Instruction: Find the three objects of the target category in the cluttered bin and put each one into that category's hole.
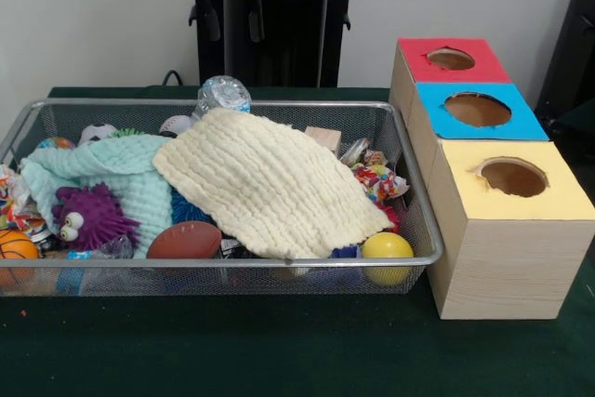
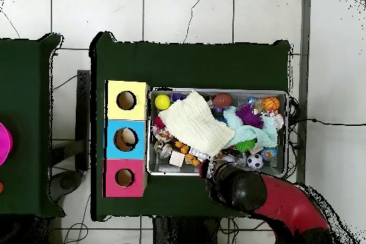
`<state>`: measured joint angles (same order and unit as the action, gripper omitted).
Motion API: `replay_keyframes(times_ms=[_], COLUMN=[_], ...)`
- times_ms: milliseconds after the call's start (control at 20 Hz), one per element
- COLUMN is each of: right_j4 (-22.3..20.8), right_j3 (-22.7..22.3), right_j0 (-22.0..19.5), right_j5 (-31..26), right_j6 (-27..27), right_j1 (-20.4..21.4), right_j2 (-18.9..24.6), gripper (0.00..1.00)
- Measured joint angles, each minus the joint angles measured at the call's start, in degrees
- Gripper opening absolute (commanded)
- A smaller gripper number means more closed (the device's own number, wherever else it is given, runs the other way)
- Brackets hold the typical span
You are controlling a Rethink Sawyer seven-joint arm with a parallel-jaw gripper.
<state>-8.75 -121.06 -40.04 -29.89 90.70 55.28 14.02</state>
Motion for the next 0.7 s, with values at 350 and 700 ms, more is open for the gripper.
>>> replay_keyframes(times_ms=[350,700], right_j4=[-3.23,-5.68], right_j3=[-1.09,-2.21], right_j0=[-3.29,-4.03], right_j5=[0.00,0.00], right_j6=[0.00,0.00], right_j1=[2.08,4.46], right_j2=[3.15,3.98], gripper=[1.00,1.00])
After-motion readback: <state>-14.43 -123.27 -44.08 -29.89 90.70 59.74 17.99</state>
